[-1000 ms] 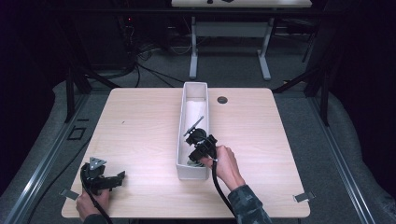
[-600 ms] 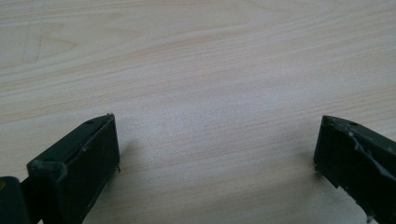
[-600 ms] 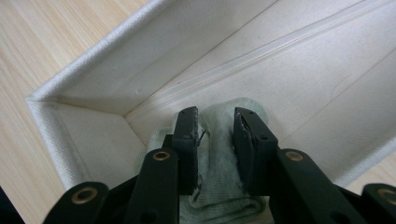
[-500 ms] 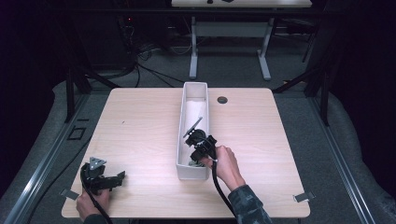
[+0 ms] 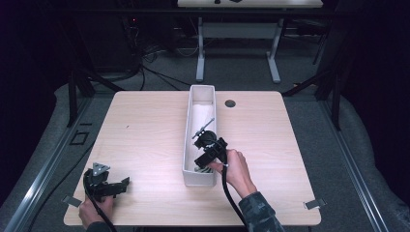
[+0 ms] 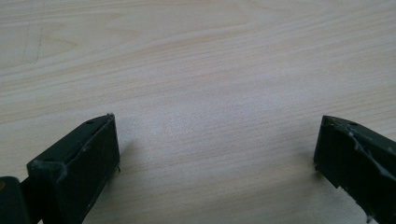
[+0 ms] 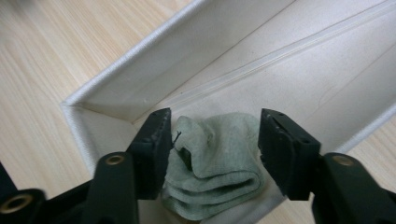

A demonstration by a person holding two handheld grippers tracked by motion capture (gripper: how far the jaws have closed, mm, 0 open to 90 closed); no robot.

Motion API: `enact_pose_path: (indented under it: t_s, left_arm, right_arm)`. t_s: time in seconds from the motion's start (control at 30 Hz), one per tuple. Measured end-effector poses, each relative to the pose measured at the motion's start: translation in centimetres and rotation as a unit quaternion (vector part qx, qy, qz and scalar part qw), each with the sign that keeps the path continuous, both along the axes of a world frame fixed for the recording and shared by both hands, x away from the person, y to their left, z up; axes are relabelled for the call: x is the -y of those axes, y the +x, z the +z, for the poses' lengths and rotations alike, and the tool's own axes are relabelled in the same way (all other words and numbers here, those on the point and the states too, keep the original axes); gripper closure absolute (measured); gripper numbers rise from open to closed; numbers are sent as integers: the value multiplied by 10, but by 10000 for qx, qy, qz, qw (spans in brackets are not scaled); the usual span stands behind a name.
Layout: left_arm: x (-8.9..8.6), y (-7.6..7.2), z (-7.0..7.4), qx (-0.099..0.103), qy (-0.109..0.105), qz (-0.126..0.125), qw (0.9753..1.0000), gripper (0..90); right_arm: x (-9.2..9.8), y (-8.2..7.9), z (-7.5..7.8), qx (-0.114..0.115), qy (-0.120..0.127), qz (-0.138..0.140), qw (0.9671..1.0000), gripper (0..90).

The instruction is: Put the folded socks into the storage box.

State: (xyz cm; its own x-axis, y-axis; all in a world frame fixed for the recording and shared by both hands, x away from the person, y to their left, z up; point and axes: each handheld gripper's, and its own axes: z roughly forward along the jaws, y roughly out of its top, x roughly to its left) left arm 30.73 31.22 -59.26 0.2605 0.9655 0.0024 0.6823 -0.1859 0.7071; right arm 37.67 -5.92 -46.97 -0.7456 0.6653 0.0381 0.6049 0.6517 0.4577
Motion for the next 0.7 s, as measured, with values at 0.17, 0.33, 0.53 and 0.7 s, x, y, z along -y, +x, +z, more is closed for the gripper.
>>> enact_pose_path:
  t_s: [0.17,0.33,0.53,0.7]
  left_arm:
    - [0,0,0,4,-7,7,10000,2]
    - [0,0,0,4,-8,7,10000,2]
    - [0,0,0,4,-8,7,10000,2]
    - [0,0,0,0,-2,1,10000,2]
  right_arm:
    - [5,-2,6,57,178,-22,9998,277]
    - [11,-7,16,80,381,22,9992,201]
    - [20,-15,27,256,538,47,9982,142]
    - [32,-21,33,363,621,2,9974,123]
